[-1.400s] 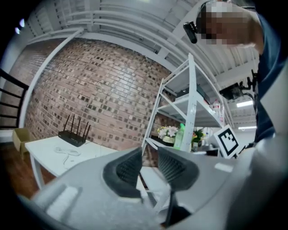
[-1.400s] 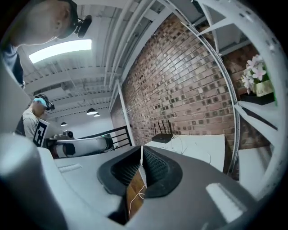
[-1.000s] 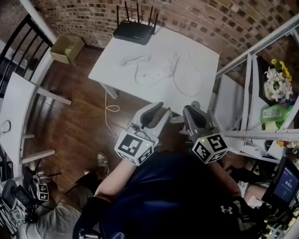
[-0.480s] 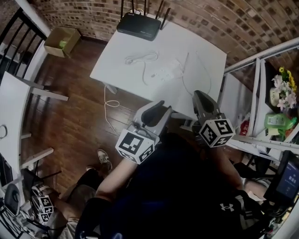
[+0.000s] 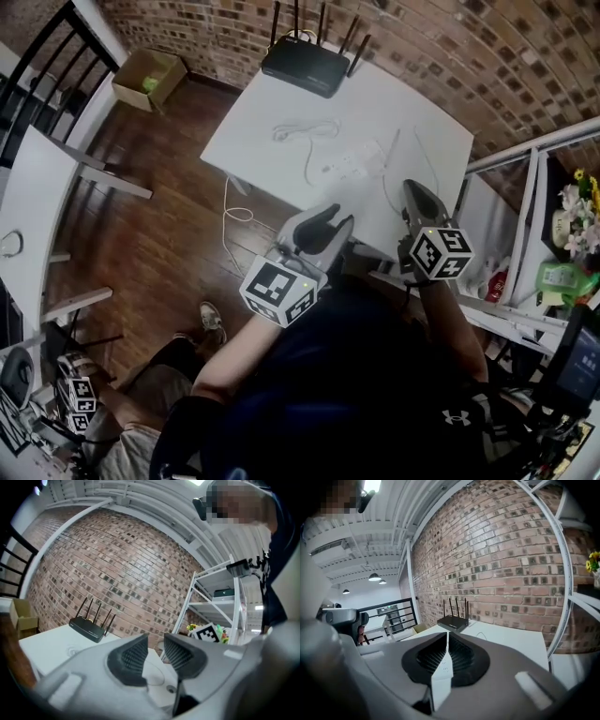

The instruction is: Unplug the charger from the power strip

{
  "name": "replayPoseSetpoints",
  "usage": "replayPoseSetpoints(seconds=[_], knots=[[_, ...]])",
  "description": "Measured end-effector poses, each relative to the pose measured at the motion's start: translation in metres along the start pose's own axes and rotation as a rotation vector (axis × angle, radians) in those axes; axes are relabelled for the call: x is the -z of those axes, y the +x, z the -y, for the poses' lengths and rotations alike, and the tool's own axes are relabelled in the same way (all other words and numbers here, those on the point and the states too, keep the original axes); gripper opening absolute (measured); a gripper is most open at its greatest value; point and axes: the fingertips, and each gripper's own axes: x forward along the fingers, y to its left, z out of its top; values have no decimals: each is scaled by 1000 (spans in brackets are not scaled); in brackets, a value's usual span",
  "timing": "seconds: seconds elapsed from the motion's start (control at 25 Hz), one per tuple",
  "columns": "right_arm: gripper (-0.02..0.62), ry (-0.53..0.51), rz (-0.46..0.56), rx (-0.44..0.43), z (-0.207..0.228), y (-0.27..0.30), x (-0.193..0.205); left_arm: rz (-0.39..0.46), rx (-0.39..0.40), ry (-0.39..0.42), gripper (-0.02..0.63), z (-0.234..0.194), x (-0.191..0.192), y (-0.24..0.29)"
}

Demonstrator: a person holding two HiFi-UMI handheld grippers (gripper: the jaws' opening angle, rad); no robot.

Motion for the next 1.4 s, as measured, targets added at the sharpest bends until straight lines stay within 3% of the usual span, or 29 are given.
replayPoseSetpoints(seconds=[0.2, 0.56, 0.76, 1.04, 1.24, 1.4], knots=[[20, 32, -58, -22, 25, 17, 24, -29, -53, 16, 110, -9, 5, 15], [25, 8, -91, -59, 57, 39, 41, -119, -80, 78, 110, -10, 20, 61], [120, -46, -143, -97, 62, 59, 57, -181, -117, 152, 110, -26, 36, 90], [206, -98, -267, -127, 67, 96, 94, -306, -151, 170, 121, -57, 81, 121], [273, -106, -347, -97, 79, 125, 121, -402, -192, 295, 126, -86, 117, 125], [286, -132, -432, -104, 79, 144, 147, -456, -200, 269, 126, -96, 140, 121]])
